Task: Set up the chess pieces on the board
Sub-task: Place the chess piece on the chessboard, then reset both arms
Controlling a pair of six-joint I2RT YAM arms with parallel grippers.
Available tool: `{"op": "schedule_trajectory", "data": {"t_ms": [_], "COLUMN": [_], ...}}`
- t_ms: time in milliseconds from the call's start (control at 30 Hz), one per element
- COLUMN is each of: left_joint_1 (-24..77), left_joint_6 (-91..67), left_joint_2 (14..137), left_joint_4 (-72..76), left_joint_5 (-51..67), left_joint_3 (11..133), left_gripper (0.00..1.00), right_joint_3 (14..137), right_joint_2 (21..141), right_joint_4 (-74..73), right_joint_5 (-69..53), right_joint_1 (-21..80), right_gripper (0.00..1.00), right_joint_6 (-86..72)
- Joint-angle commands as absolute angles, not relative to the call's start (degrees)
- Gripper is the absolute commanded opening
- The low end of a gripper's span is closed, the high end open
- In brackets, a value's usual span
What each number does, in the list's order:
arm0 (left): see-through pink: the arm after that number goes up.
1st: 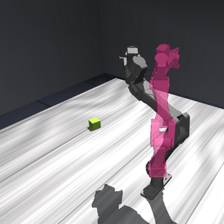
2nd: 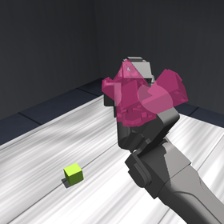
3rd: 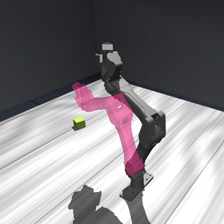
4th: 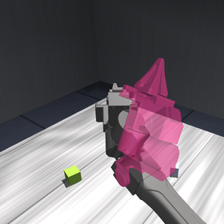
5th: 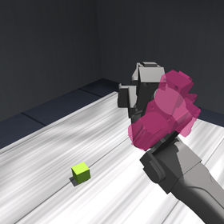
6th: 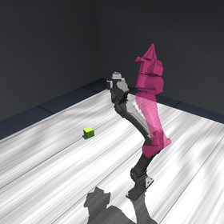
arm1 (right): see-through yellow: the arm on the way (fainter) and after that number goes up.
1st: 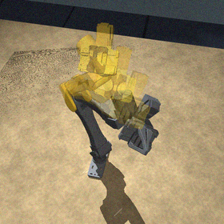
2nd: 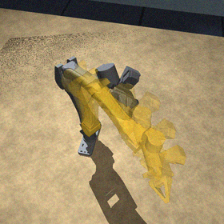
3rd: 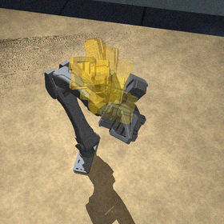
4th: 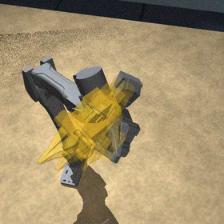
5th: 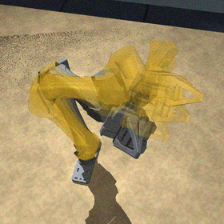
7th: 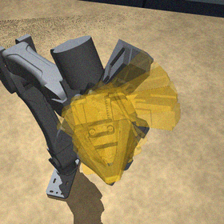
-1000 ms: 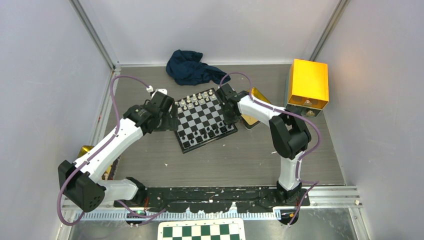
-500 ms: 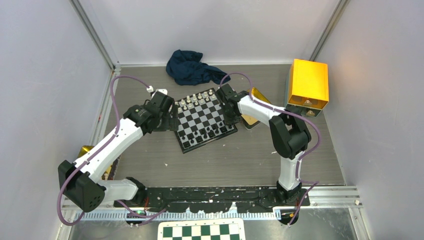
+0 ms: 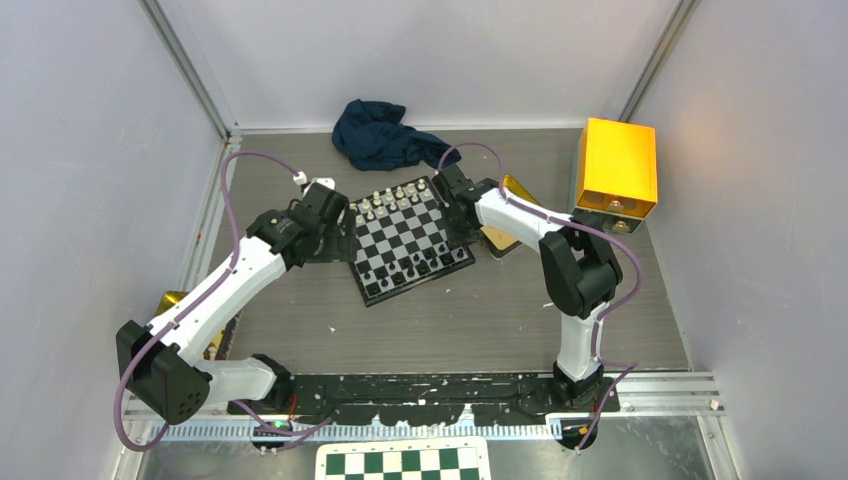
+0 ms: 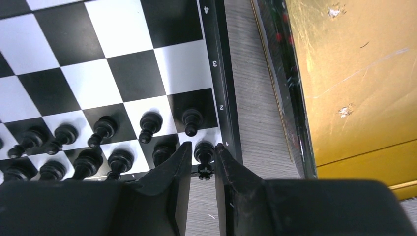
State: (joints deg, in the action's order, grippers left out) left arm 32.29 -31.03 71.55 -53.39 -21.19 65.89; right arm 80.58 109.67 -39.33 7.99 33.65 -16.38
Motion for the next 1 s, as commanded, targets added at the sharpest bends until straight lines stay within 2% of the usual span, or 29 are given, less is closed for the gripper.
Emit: {"op": "schedule_trajectory", "data": {"t_ms": [0,467,633,833,967], "left_joint_1": [32.61,32.61,32.56,31.07,28.7], "left_joint_6": [-30.85,-28.5,-25.58,-23.05,-23.39], "left_joint_2": [70.75,70.17,70.41,71.99,72.36], "left_joint_4": [-51.42,-52.16,-50.11,-44.94,-41.6], "left_joint_5": [-21.51,-25.75,-30.41,-34.45,-34.45], "left_joint_3": [68.14,73.51,76.23,77.99,76.84], "left_gripper": [0.97,0.97,0.99,1.0,1.0], "right_joint_3": [84.33,89.31,93.59,93.57,92.94], "right_joint_2": [107.64,100.64,96.83,92.36,91.14], "right_joint_4": [-39.77,-42.77,-45.0,-42.28,-41.64], "right_joint_5": [7.48,7.45,17.75,32.05,36.76], "right_joint_1": [33.87,33.99,33.87,31.98,29.35], "right_gripper": [0.29,0.32,0.34,0.53,0.59], "right_joint_6": [-15.43,-13.58,-12.95,-11.08,-11.61]}}
